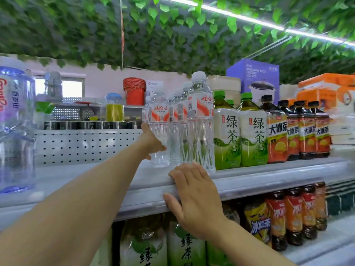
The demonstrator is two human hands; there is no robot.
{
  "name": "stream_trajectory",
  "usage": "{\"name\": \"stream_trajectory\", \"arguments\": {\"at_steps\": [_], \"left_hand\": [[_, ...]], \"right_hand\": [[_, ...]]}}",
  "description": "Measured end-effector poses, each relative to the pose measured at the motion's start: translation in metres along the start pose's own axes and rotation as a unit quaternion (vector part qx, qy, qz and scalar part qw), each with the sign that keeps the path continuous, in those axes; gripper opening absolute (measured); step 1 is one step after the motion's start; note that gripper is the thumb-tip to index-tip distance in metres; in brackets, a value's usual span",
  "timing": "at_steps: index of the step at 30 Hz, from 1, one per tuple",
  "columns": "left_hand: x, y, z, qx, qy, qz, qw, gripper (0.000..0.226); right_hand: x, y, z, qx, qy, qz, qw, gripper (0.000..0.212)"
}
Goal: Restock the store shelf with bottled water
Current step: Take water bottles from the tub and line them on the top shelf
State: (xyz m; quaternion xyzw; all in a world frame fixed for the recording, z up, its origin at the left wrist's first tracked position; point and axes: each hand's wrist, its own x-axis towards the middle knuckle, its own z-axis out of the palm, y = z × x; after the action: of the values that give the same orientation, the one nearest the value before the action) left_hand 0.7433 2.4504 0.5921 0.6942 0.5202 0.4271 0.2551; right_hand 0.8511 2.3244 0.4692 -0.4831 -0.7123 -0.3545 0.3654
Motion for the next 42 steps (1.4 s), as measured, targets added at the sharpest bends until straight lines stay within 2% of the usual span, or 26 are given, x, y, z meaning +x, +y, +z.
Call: {"name": "stream_trajectory", "arguments": {"at_steps": [9,14,23,27,31,39,42], "left_hand": [[-0.003,-0.009,0.002,-0.029,-0.03,-0.023,0.999,0.098],[-0.001,-0.01,0.002,-0.041,-0.048,-0.025,0.998,0.089],[-0.006,-0.009,0.0,-0.027,-0.039,-0.034,0.998,0.085],[-0.014,-0.004,-0.005,0.023,-0.05,-0.04,0.998,0.088],[-0.03,0.0,-0.017,0.064,-0.05,-0.042,0.996,0.074],[-0.072,-0.008,-0.051,0.078,-0.004,-0.017,0.997,0.062],[-0.095,-0.016,-0.069,0.057,0.044,-0.001,0.997,0.055]], "right_hand": [[-0.001,-0.001,0.001,-0.004,0.016,-0.003,1.0,0.036],[-0.001,0.0,0.001,-0.001,0.016,-0.002,1.0,0.034],[-0.001,-0.001,-0.001,0.011,0.005,0.003,1.0,0.036],[-0.002,-0.001,-0.001,0.009,0.004,0.0,1.0,0.035],[-0.002,-0.001,-0.001,0.009,0.008,-0.004,1.0,0.035],[0.0,-0.004,-0.007,0.047,-0.011,0.026,0.998,0.038],[0.004,-0.017,-0.012,0.081,-0.027,0.056,0.995,0.046]]}}
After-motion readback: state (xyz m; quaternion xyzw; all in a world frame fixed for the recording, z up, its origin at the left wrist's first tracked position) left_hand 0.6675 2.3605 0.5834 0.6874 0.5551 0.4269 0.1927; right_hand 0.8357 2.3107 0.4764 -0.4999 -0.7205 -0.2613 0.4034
